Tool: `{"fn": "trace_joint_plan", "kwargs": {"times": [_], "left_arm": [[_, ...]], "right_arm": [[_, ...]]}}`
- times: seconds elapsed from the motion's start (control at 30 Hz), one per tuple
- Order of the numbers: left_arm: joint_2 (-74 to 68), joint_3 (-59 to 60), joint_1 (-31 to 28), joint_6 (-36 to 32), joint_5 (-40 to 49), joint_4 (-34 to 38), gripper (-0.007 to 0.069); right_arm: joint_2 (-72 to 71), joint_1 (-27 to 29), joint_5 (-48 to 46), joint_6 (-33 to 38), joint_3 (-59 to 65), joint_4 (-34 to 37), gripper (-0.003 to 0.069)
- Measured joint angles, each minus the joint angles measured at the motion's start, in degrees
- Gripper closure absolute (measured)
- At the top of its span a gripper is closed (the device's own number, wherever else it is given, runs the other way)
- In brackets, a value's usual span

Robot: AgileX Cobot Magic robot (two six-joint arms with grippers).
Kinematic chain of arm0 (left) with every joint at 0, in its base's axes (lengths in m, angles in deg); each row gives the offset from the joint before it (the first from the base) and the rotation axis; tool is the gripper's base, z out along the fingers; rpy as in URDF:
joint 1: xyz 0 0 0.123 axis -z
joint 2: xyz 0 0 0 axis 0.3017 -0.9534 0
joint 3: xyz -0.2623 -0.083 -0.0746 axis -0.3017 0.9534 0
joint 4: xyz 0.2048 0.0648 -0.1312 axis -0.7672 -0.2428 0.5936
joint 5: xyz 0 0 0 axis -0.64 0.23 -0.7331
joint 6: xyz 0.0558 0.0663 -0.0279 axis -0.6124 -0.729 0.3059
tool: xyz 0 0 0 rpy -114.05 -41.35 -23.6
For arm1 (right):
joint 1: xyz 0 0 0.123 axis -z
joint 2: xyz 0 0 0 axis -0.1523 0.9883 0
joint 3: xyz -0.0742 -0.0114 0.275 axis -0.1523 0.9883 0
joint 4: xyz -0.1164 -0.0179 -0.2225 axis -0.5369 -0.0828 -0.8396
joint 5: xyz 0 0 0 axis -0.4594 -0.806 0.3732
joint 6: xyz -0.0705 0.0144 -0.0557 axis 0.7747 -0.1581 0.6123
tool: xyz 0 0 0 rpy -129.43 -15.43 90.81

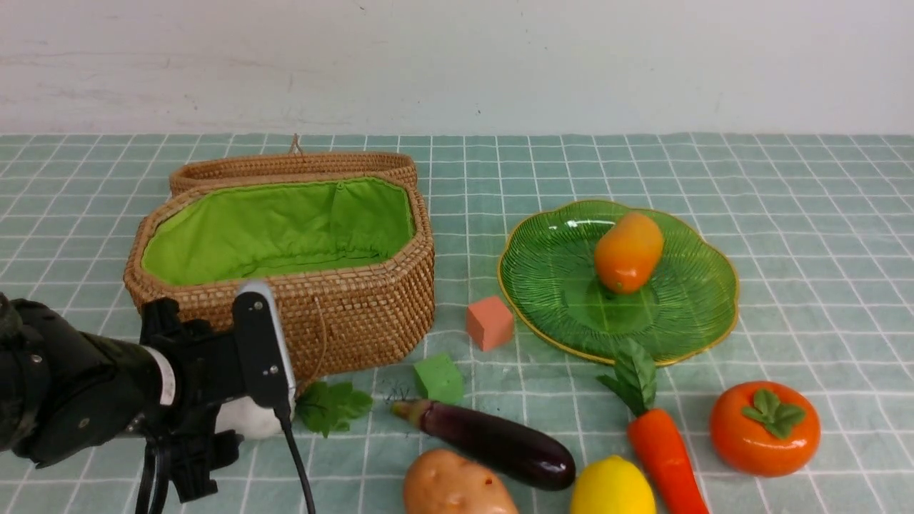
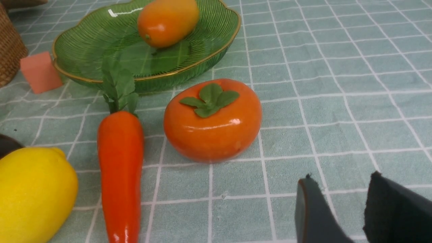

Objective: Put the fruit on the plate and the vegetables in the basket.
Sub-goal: Take a daikon with your left arm and place it on the basket on the left.

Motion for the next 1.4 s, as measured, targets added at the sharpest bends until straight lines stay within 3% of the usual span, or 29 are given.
{"fn": "trace_joint_plan", "kwargs": {"times": [0.43, 0.63, 0.87, 1.03, 1.17, 1.4], "left_arm": [[-6.17, -0.26, 0.00, -0.17, -3.34, -0.47, 0.0052], [-6.23, -0.26, 0.00, -0.12, -3.01, -0.47, 0.0130], [-5.01, -0.19, 0.00, -0.12, -0.10, -0.36, 0.0136], [-1.28, -0.04, 0.45, -0.12, 3.43, 4.55, 0.0136], [2.54, -0.04, 4.29, -0.12, 7.27, 9.63, 0.0136], [4.94, -0.18, 18.58, -0.17, 17.83, 15.94, 0.0136]], "right_arm": [[0.00, 0.00, 0.00, 0.00, 0.00, 0.00, 0.0419], [0.00, 0.00, 0.00, 0.00, 0.00, 0.00, 0.0419], [0.00, 0.00, 0.00, 0.00, 0.00, 0.00, 0.0419], [0.00, 0.00, 0.00, 0.00, 0.00, 0.00, 0.0419], [0.00, 0.00, 0.00, 0.00, 0.00, 0.00, 0.0419], [0.00, 0.00, 0.00, 0.00, 0.00, 0.00, 0.0419]]}}
